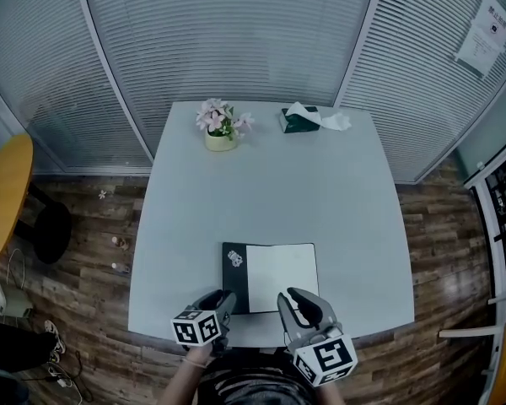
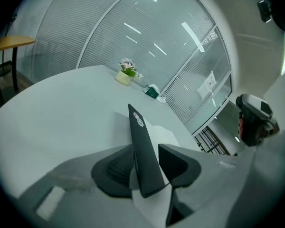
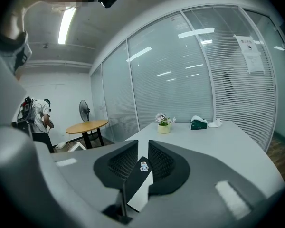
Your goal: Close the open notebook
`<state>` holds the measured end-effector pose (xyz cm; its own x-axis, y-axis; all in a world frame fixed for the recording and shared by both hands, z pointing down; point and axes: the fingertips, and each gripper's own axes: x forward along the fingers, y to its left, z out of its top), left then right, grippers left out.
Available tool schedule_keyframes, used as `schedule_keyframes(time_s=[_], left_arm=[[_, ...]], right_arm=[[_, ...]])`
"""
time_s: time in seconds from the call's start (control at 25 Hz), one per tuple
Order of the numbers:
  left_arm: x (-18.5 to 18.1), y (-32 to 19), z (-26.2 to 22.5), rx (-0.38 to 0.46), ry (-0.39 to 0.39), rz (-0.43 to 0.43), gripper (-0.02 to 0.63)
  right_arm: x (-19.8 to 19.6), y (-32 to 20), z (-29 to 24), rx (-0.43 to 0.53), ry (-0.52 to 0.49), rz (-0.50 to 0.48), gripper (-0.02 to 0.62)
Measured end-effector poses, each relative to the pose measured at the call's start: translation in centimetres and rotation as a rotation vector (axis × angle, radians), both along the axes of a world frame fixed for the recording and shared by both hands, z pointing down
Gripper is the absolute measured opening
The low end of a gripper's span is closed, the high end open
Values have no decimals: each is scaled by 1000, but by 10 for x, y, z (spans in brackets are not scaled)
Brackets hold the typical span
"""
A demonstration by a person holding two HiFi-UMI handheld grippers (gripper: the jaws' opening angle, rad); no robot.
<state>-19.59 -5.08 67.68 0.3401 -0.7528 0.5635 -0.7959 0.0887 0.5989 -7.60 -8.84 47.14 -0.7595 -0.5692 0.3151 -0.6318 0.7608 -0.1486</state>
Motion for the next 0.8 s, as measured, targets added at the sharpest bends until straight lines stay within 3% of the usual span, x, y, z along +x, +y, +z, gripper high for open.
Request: schedule_keyframes(time_s=[0.8], left_arm=[[19, -12, -31, 98, 140, -7, 150]], right_arm=[[5, -3, -4, -1, -19, -17, 67]])
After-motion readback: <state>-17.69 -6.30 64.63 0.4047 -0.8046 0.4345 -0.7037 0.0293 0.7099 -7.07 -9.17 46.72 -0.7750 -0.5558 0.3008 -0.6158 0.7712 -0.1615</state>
